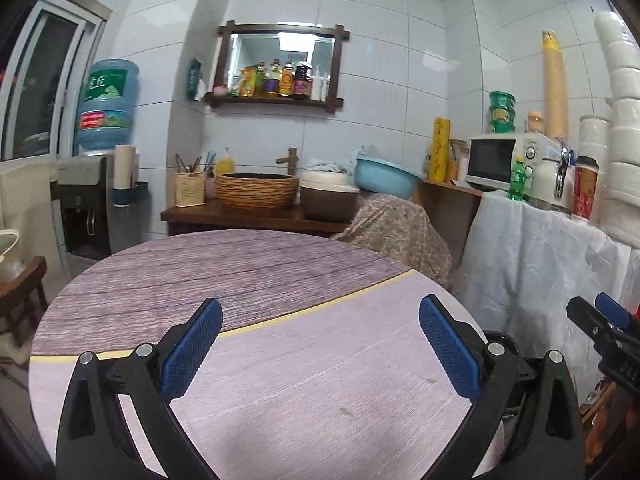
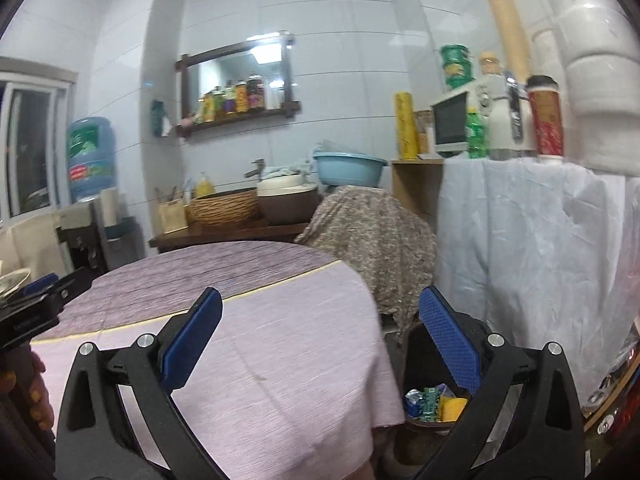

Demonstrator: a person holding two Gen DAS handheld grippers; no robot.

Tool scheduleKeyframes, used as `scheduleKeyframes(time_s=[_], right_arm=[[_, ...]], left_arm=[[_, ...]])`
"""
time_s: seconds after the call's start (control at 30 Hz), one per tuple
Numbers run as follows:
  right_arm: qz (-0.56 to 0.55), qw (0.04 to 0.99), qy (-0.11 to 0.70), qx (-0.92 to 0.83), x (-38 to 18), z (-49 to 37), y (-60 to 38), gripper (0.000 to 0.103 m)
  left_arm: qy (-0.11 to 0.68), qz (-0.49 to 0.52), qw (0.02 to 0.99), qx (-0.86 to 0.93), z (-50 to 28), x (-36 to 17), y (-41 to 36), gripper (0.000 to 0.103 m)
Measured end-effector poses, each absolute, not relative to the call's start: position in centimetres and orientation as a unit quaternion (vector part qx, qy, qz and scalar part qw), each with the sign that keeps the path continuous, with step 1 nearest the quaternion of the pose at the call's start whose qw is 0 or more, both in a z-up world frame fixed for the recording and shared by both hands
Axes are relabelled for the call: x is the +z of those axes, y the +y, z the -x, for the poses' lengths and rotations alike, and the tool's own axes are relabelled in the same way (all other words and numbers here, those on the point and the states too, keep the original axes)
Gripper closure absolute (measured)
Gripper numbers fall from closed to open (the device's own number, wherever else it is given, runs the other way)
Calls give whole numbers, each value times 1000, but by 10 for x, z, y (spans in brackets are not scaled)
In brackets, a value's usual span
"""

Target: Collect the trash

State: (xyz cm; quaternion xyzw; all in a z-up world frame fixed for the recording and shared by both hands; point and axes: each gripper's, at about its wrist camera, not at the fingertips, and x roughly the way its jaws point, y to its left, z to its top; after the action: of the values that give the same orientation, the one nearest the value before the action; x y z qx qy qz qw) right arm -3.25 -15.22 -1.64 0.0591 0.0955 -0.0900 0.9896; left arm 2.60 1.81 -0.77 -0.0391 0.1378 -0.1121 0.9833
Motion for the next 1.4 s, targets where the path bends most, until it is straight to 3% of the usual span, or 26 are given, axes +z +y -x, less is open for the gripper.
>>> scheduleKeyframes(time_s=[0.3,1.4], right_arm=[[-20,994,75,-71,-8,54,-105,6],[-32,994,70,-73,-6,55,-117,6]], left_arm=[[122,38,987,-97,-7,-1,35,5],[118,42,991,-56,-1,6,41,5]])
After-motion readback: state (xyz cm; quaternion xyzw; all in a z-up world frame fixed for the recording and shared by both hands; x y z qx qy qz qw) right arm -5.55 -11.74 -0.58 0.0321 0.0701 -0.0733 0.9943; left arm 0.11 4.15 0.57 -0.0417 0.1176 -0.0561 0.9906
